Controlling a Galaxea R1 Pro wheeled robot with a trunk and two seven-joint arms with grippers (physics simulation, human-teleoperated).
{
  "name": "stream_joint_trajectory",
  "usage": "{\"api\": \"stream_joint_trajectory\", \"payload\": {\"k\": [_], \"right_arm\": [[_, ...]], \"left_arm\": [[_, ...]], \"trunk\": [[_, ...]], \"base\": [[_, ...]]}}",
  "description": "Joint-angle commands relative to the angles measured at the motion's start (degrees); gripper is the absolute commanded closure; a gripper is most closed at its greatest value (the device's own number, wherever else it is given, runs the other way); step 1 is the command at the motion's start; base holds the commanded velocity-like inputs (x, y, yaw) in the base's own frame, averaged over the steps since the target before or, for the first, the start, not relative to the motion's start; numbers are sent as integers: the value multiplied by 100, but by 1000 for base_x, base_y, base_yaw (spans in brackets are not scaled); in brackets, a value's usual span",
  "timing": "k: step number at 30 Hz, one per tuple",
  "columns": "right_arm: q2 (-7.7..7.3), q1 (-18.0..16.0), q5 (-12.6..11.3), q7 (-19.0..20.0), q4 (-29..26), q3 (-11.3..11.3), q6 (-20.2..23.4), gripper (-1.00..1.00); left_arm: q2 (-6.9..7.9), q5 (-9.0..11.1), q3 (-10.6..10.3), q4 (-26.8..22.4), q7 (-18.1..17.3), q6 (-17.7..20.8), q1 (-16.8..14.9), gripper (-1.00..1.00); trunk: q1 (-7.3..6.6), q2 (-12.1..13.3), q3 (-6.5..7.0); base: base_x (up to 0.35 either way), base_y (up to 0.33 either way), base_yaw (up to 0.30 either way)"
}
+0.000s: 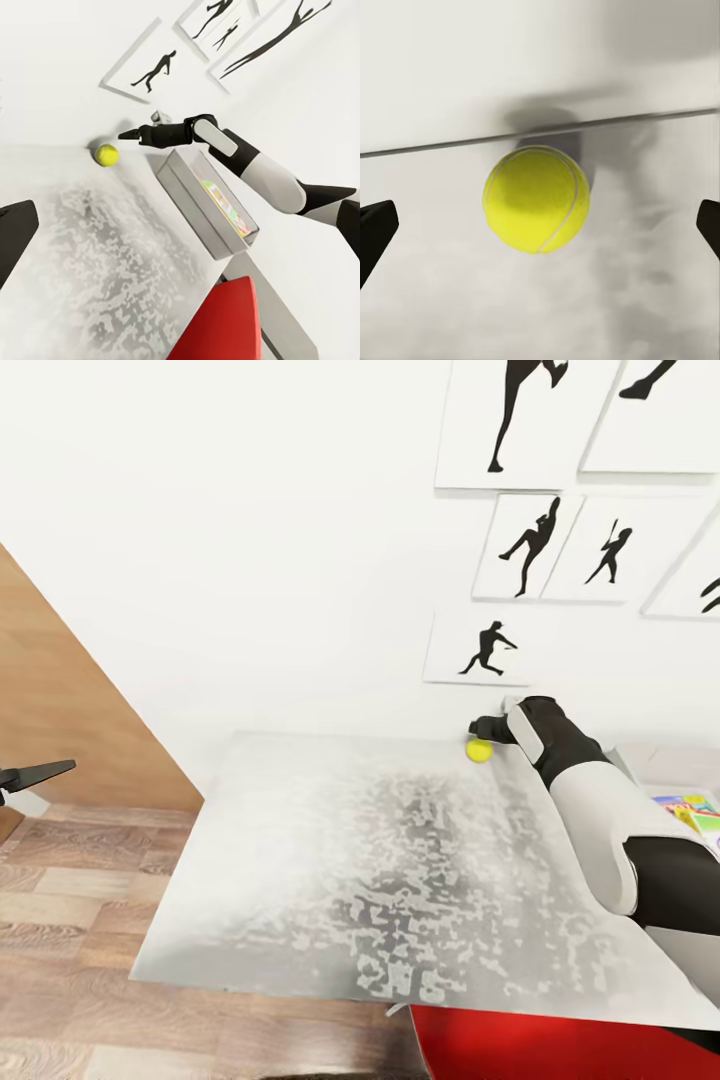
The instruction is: Put all the toys in the child's room - the three board games (two on the bed and one on the table), the two jigsaw puzzles on the table, and the tennis ball on the table - inside the toy box on the table in the child's room.
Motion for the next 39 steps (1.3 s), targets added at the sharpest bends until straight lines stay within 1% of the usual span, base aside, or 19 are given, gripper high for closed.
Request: {"api": "stream_joint_trajectory", "payload": {"k": [1, 9, 28, 39], "right_arm": [[1, -4, -50, -44, -6, 8, 20, -100], [4, -7, -12, -50, -6, 7, 18, -100], [9, -8, -17, -57, -15, -3, -88, -100], [60, -8, -17, -57, -208, -2, -86, -100]], "left_arm": [[3, 5, -1, -1, -16, 60, -4, -100], [8, 7, 7, 2, -16, 60, -4, -100], [12, 7, 44, -1, -16, 60, -4, -100], [12, 7, 50, -1, -16, 60, -4, -100]], "trunk": [[3, -11, -19], [3, -11, -94], [3, -11, -273], [3, -11, -376]], "base": [[0, 0, 0], [0, 0, 0], [0, 0, 0], [0, 0, 0]]}}
